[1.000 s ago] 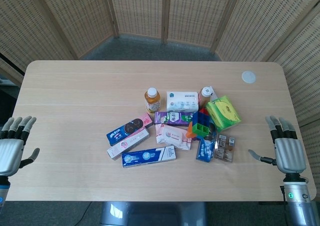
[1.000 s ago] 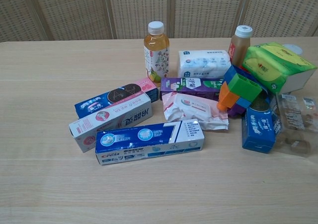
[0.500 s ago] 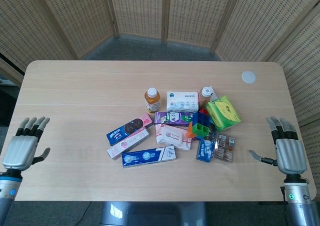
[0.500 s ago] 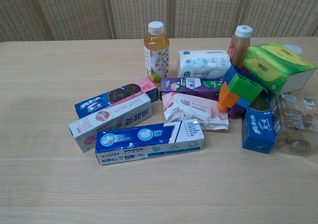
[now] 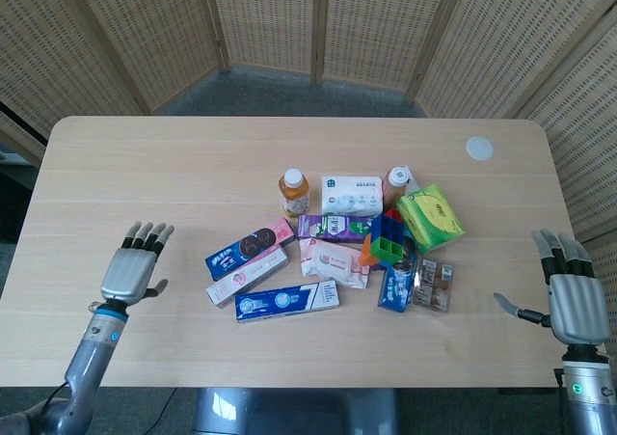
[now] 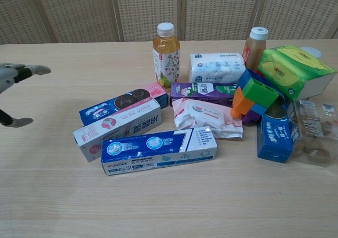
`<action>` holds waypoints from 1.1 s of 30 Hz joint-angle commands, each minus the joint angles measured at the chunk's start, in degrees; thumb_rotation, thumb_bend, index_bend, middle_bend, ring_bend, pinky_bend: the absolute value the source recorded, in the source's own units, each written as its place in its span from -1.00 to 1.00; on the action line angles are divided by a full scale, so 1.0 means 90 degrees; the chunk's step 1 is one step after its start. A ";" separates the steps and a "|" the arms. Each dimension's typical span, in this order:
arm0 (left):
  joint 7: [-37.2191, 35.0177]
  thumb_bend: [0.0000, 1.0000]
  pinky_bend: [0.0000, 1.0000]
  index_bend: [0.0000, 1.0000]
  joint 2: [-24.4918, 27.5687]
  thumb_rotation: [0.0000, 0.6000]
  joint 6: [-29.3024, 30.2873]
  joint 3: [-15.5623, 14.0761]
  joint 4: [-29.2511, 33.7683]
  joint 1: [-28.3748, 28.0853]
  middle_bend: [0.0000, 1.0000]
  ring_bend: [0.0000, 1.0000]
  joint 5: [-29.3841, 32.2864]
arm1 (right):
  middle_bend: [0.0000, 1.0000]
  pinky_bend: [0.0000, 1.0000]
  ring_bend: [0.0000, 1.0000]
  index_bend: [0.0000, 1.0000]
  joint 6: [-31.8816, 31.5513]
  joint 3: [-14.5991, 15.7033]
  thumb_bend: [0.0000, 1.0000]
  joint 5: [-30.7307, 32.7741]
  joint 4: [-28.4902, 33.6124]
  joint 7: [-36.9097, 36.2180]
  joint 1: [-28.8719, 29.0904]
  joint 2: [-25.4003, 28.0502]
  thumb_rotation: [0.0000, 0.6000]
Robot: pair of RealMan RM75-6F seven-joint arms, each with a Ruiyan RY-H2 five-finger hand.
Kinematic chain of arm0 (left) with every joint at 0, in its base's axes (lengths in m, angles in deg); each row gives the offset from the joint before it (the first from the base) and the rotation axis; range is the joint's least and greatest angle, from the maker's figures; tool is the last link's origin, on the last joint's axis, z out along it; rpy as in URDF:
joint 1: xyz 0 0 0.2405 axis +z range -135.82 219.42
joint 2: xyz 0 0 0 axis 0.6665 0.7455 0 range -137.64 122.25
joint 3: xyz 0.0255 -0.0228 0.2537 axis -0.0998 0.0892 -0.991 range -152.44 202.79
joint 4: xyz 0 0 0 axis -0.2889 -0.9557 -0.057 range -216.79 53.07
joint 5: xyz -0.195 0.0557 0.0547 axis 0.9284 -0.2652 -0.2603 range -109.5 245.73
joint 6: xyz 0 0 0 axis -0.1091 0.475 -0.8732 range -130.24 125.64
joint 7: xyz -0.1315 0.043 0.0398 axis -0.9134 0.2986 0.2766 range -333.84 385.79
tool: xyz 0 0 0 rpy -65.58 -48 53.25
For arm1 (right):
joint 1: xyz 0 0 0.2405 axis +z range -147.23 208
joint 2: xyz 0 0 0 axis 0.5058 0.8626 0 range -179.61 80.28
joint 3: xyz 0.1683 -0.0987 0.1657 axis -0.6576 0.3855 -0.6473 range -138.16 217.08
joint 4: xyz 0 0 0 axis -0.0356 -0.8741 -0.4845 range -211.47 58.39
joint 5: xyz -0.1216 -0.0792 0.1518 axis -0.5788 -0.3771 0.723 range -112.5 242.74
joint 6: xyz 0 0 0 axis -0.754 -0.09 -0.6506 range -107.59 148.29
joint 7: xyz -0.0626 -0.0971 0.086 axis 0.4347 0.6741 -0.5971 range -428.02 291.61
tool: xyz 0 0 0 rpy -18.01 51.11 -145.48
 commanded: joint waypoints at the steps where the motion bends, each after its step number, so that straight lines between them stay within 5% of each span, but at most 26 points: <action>1: 0.0164 -0.41 -1.00 -1.00 -0.0490 1.00 -0.0266 0.0211 -0.0428 -0.0357 -1.00 -1.00 0.0288 | -1.00 -1.00 -1.00 -1.00 -0.0024 -0.0001 -0.94 -0.0001 0.0024 -0.0013 -0.0025 0.0026 0.05; 9: 0.0221 -0.43 -1.00 -1.00 -0.1068 1.00 -0.0536 0.0379 -0.0767 -0.0782 -1.00 -1.00 0.0612 | -1.00 -1.00 -1.00 -1.00 -0.0080 -0.0018 -0.94 0.0023 0.0070 -0.0093 -0.0103 0.0097 0.05; 33: 0.0312 -0.44 -1.00 -1.00 -0.1573 1.00 -0.0731 0.0041 -0.0604 -0.1187 -1.00 -1.00 0.0753 | -1.00 -1.00 -1.00 -1.00 -0.0166 -0.0027 -0.94 0.0009 -0.0033 -0.0497 -0.0282 0.0222 0.05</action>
